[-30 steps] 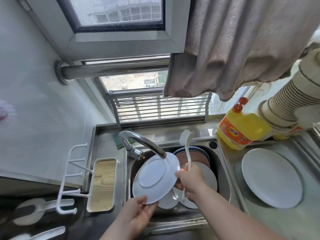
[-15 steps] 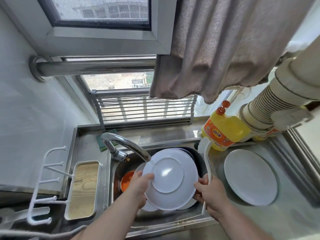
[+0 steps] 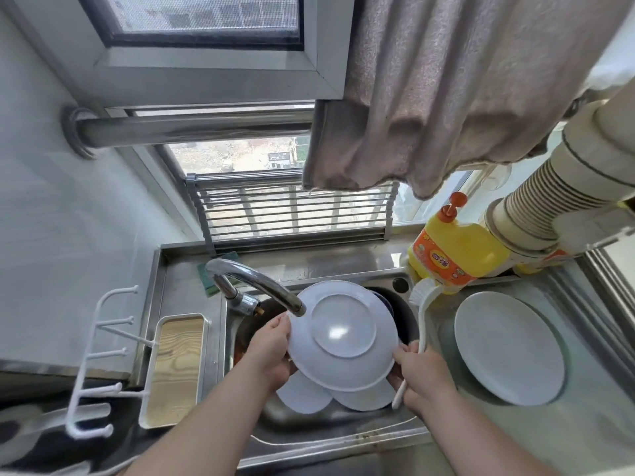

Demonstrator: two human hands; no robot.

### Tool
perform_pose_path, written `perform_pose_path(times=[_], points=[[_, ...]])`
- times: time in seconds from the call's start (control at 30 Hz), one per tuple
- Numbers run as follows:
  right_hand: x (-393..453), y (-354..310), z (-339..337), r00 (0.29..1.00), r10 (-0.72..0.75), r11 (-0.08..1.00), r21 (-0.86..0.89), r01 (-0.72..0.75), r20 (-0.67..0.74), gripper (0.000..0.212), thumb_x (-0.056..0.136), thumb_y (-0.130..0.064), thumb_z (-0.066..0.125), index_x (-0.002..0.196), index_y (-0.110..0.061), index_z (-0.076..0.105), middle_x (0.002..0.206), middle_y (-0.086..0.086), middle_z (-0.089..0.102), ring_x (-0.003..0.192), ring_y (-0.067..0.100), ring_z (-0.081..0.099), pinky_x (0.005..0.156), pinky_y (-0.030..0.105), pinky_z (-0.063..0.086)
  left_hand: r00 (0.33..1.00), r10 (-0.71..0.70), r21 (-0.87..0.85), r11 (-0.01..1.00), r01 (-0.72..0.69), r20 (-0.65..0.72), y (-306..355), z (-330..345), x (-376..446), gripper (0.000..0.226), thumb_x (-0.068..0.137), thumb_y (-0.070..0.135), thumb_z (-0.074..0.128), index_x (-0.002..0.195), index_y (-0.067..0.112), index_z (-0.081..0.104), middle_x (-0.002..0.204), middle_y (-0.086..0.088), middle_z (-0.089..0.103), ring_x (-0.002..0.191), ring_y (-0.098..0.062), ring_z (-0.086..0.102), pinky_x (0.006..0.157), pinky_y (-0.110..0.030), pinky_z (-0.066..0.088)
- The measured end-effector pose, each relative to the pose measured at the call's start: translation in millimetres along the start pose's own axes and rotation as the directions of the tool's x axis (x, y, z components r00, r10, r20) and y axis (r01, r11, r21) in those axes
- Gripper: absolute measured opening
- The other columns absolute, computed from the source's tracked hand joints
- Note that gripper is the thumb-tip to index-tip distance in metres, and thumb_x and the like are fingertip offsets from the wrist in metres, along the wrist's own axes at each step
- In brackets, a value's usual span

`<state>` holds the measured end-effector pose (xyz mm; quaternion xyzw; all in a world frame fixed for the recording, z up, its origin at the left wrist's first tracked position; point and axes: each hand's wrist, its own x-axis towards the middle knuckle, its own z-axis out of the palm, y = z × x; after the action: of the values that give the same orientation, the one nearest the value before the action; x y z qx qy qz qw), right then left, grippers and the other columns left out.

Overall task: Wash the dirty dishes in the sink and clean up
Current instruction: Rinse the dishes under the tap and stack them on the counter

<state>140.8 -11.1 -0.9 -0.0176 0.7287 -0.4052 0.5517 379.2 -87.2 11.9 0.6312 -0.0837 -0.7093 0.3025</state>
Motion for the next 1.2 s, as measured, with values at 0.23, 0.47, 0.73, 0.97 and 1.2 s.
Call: perform_pose_path(times=[0.23, 0.47, 0.73, 0.97, 1.2], points=[[30, -14, 13, 0.998, 0.057, 0.998, 0.032, -0.057, 0.002, 0.044, 0.081, -0.012, 0.072, 0.067, -0.027, 0.033, 0.087, 0.006, 0.035, 0.086, 0.027, 0.034, 0.080, 0.043, 0.044, 0.999, -0.035, -0.107, 0.993, 0.039, 0.033, 11, -12, -11, 0.021, 0.109, 0.013, 0.052, 0.115, 0.002, 0.070, 0.091, -0.012, 0.080, 0.083, -0.026, 0.073, 0.058, -0.035, 0.063], [15, -11, -6, 0.997, 0.070, 0.997, 0.022, -0.071, 0.026, 0.037, 0.091, 0.005, 0.066, 0.077, -0.020, 0.041, 0.084, 0.014, 0.044, 0.088, 0.031, 0.052, 0.093, 0.052, 0.053, 0.997, -0.082, 0.070, 0.994, 0.081, 0.008, 0, -9, -7, 0.026, 0.109, 0.007, 0.049, 0.124, 0.013, 0.069, 0.113, -0.015, 0.075, 0.094, -0.031, 0.072, 0.067, -0.044, 0.063], [10, 16, -17, 1.000, -0.017, 0.989, -0.145, 0.014, -0.018, 0.050, 0.093, 0.005, 0.069, 0.064, -0.020, 0.036, 0.077, 0.016, 0.061, 0.081, 0.030, 0.061, 0.080, 0.048, 0.062, 0.978, -0.207, 0.088, 0.975, 0.206, 0.001, -12, -12, -6, 0.038, 0.095, 0.036, 0.075, 0.128, 0.019, 0.069, 0.122, -0.015, 0.072, 0.109, -0.037, 0.069, 0.068, -0.048, 0.063], [-4, 9, 19, 0.996, -0.085, 0.985, -0.148, 0.090, 0.034, 0.035, 0.089, 0.007, 0.073, 0.072, -0.013, 0.050, 0.074, 0.016, 0.064, 0.075, 0.028, 0.059, 0.077, 0.047, 0.057, 0.932, -0.361, -0.115, 0.925, 0.362, 0.030, -5, -40, 15, 0.065, 0.101, 0.068, 0.041, 0.128, 0.012, 0.061, 0.127, -0.018, 0.060, 0.123, -0.043, 0.055, 0.102, -0.065, 0.040], [-13, 14, 43, 0.990, -0.120, 0.981, -0.147, 0.129, 0.068, 0.034, 0.088, 0.014, 0.066, 0.079, -0.015, 0.050, 0.080, 0.005, 0.077, 0.083, 0.026, 0.067, 0.083, 0.047, 0.057, 0.950, -0.312, -0.268, 0.917, 0.297, -0.017, 0, -61, -4, 0.050, 0.081, -0.011, 0.041, 0.131, -0.008, 0.050, 0.125, -0.034, 0.055, 0.112, -0.053, 0.057, 0.087, -0.064, 0.053]])
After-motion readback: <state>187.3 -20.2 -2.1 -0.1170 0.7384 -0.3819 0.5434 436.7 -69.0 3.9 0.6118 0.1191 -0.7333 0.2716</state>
